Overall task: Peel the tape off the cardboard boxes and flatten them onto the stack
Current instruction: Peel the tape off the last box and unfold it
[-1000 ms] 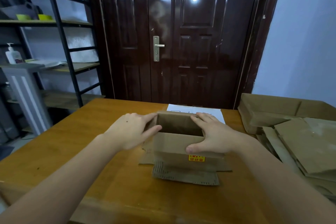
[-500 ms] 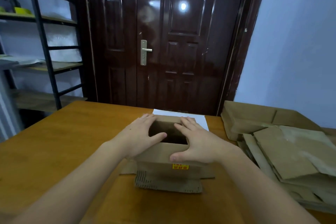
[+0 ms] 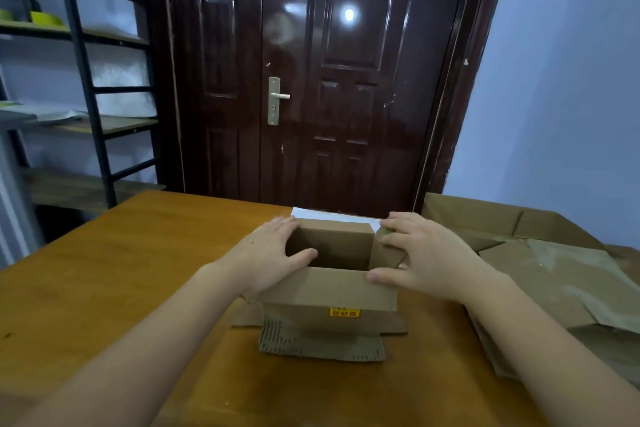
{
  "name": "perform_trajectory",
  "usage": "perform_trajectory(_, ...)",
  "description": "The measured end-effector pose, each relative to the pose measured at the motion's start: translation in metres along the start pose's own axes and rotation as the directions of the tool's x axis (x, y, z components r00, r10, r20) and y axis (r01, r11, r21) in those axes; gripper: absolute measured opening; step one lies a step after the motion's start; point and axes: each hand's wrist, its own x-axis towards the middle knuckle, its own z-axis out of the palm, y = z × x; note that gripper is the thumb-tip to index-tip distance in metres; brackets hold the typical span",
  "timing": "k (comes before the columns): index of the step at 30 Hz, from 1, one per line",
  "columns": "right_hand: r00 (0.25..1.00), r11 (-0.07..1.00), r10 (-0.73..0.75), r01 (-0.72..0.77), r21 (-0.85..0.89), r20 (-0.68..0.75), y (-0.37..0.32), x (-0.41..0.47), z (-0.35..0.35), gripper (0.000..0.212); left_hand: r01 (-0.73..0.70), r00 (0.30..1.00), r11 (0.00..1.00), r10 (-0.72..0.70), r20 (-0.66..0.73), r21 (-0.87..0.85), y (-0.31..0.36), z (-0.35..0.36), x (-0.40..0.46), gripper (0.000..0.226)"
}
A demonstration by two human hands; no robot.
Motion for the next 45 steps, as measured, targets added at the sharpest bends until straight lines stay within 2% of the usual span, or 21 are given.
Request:
perform_trajectory(3,0.991,0.994,0.08,-0.087,0.065,0.105,-0.004,-0.018,0.026,0.1,-0.003,1.0,1.0,0.003,-0.004,0.001,0.001,0.001,0.001,0.082)
perform_trajectory(6,0.974,0.888,0.175,-0.218,0.405,0.141,-0.023,-0.03,0.062,0.086,-0.014,1.0,1.0,0.014,-0.004,-0.002,0.0,0.002,0.002,0.086)
perform_trajectory(8,0.972,0.808,0.198,-0.233,0.541,0.123,-0.027,-0.03,0.075,0.081,-0.011,1.0,1.0,0.011,-0.002,-0.007,0.0,0.002,0.001,0.091)
perform_trajectory(12,0.983,0.809,0.17,-0.177,0.56,0.065,-0.014,-0.021,0.069,0.082,-0.007,1.0,1.0,0.006,-0.029,-0.023,0.004,0.001,-0.004,0.083)
perform_trajectory(15,0.988,0.794,0.153,-0.102,0.599,-0.035,-0.013,-0.02,0.063,0.074,-0.005,1.0,0.994,0.005,-0.006,-0.112,0.007,-0.003,-0.014,0.085)
perform_trajectory(19,0.954,0.736,0.298,-0.214,0.642,-0.024,-0.011,-0.016,0.069,0.084,-0.031,0.999,0.968,0.027,-0.02,-0.249,0.008,-0.017,-0.026,0.103)
perform_trajectory(21,0.929,0.691,0.371,-0.271,0.67,-0.008,-0.014,-0.014,0.068,0.087,0.009,0.999,0.967,-0.019,-0.039,-0.255,0.006,-0.028,-0.022,0.109)
perform_trajectory(23,0.913,0.635,0.407,-0.312,0.706,0.038,-0.018,-0.014,0.065,0.092,0.091,0.996,0.967,-0.088,0.021,-0.239,0.002,-0.037,-0.016,0.117)
perform_trajectory(25,0.906,0.594,0.414,-0.343,0.728,0.088,-0.022,-0.012,0.062,0.096,0.127,0.986,0.954,-0.092,0.136,-0.271,-0.001,-0.039,-0.014,0.125)
perform_trajectory(27,0.907,0.554,0.408,-0.338,0.761,0.106,-0.023,-0.01,0.06,0.097,0.08,0.977,0.939,-0.008,0.212,-0.333,0.001,-0.036,-0.019,0.122)
perform_trajectory(30,0.908,0.465,0.394,-0.333,0.82,0.145,-0.024,-0.006,0.057,0.095,0.022,0.976,0.92,0.066,0.209,-0.391,0.017,-0.027,-0.031,0.095)
perform_trajectory(31,0.9,0.432,0.401,-0.35,0.831,0.171,-0.023,-0.006,0.057,0.096,-0.01,0.976,0.912,0.097,0.193,-0.41,0.025,-0.023,-0.034,0.093)
perform_trajectory(35,0.881,0.262,0.426,-0.338,0.904,0.206,-0.02,-0.002,0.052,0.094,-0.163,0.953,0.898,0.251,0.172,-0.409,0.064,-0.004,-0.045,0.109)
perform_trajectory(37,0.862,0.2,0.466,-0.324,0.925,0.201,-0.017,-0.001,0.049,0.092,-0.224,0.938,0.912,0.297,0.176,-0.344,0.085,0.007,-0.047,0.116)
perform_trajectory(39,0.843,0.16,0.494,-0.33,0.93,0.214,-0.012,-0.002,0.046,0.087,-0.299,0.927,0.925,0.34,0.161,-0.233,0.104,0.02,-0.048,0.112)
perform_trajectory(40,0.834,0.152,0.506,-0.335,0.93,0.218,-0.01,-0.003,0.046,0.078,-0.337,0.92,0.924,0.364,0.147,-0.18,0.113,0.025,-0.049,0.104)
perform_trajectory(43,0.79,0.231,0.592,-0.355,0.906,0.16,0.001,-0.011,0.053,0.02,-0.384,0.912,0.92,0.392,0.123,-0.082,0.133,0.038,-0.051,0.078)
perform_trajectory(44,0.78,0.268,0.611,-0.362,0.893,0.133,0.005,-0.014,0.055,0.02,-0.387,0.909,0.919,0.394,0.138,-0.074,0.138,0.042,-0.051,0.072)
perform_trajectory(45,0.779,0.304,0.616,-0.373,0.876,0.118,0.009,-0.017,0.059,0.031,-0.387,0.906,0.919,0.393,0.154,-0.07,0.142,0.046,-0.052,0.068)
